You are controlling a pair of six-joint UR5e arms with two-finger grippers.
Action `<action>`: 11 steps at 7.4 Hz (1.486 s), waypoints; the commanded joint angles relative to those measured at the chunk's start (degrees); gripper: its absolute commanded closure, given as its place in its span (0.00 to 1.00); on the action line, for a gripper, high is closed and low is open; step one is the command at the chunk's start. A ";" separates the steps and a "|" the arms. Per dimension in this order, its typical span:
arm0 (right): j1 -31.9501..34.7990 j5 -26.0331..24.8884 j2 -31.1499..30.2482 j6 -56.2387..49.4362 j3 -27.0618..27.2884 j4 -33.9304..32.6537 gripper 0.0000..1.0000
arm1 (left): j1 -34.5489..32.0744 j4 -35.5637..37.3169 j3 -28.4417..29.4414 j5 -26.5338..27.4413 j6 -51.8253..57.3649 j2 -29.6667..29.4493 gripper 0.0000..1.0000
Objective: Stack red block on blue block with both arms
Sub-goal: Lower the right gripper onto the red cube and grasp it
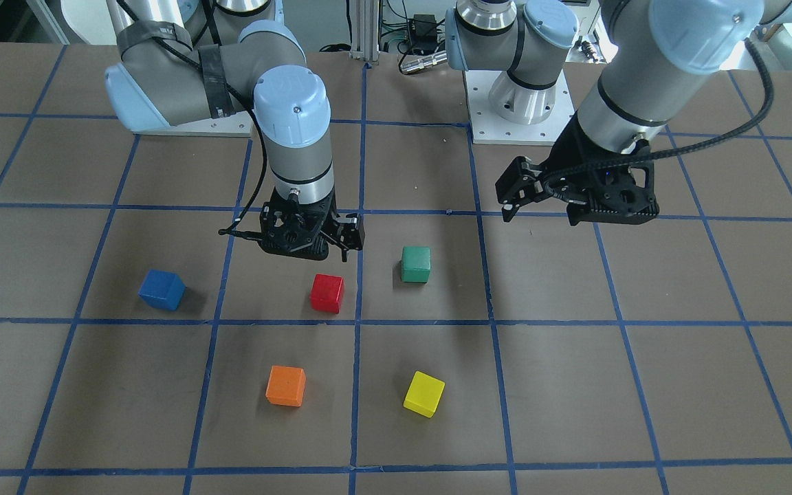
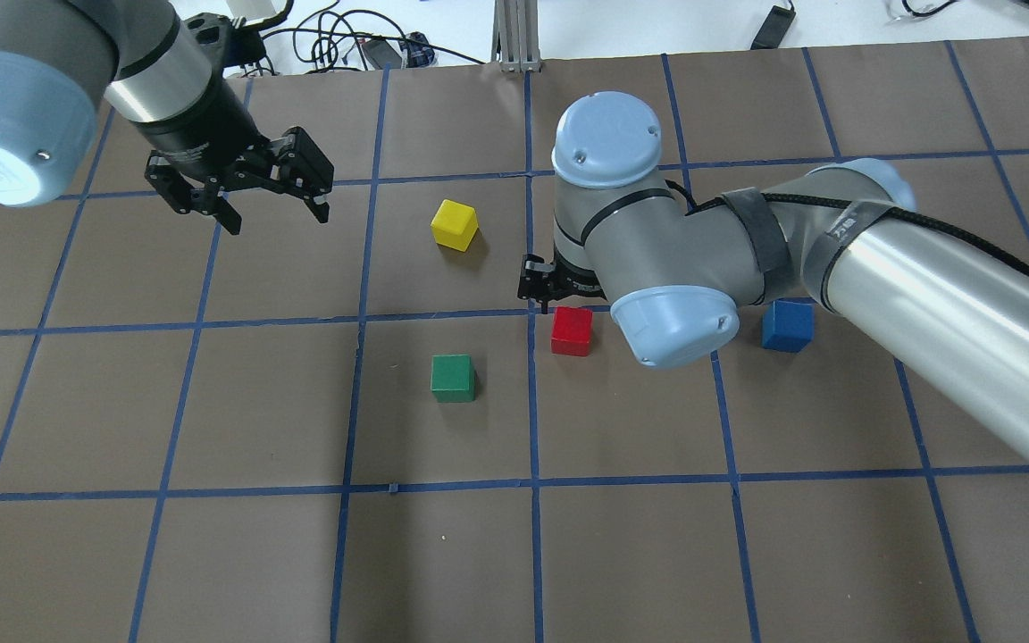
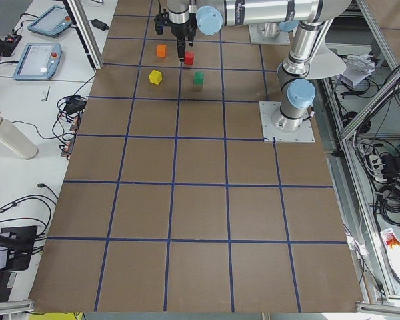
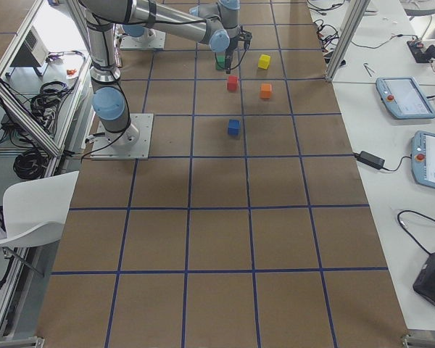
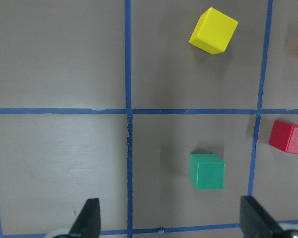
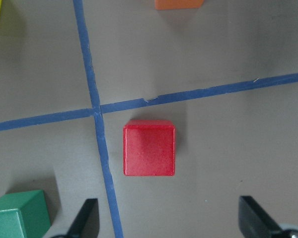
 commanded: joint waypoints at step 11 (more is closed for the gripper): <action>0.10 0.12 8.30 -2.83 0.85 -9.05 0.00 | -1.57 4.39 0.82 6.43 -4.44 -0.25 0.00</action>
